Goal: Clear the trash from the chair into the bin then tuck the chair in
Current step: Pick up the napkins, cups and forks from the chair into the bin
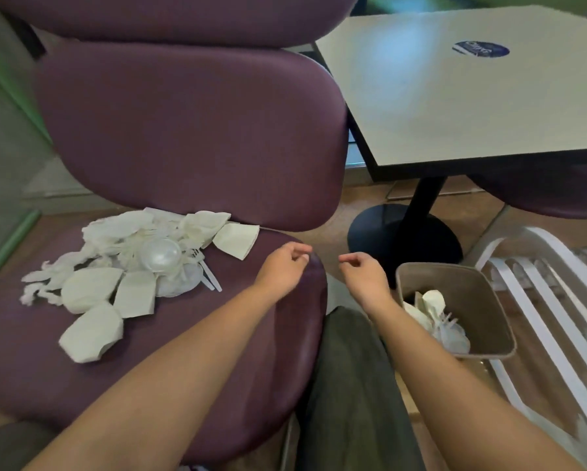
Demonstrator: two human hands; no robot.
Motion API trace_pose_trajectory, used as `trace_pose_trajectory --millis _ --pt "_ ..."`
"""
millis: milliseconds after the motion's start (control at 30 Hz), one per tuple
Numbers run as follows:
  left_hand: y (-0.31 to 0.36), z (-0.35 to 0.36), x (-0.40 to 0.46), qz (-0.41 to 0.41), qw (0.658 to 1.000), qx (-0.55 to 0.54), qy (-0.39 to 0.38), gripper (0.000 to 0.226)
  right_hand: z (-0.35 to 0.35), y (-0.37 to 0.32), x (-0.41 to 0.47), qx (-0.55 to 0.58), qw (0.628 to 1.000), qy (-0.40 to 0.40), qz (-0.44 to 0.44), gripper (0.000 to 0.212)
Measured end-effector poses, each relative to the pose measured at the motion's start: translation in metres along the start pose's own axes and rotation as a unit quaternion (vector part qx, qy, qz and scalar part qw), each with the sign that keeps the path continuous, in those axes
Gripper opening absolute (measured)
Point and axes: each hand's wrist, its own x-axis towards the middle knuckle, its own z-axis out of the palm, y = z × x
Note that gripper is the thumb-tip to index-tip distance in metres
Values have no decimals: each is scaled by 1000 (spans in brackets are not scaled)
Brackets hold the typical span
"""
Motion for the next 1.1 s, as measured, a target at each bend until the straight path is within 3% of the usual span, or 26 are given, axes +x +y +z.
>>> trace_pose_trajectory --millis 333,467,600,867,1000,1100 --pt "-76 -121 -14 -63 989 -20 134 28 107 -55 -31 -64 991 -106 -50 16" --pt "-104 -160 -12 -69 981 48 174 28 140 -69 -33 -97 982 -146 -72 20" --pt "-128 -189 -8 -82 960 183 195 33 172 -80 -31 -111 974 -179 -85 25" --pt "-157 -202 4 -86 939 291 159 79 223 -92 -18 -134 964 -204 -109 24" --pt "-166 -201 5 -72 926 319 188 82 245 -95 -15 -145 956 -212 -139 31" --pt "-171 -205 3 -61 930 282 226 74 257 -95 -17 -150 956 -195 -161 24"
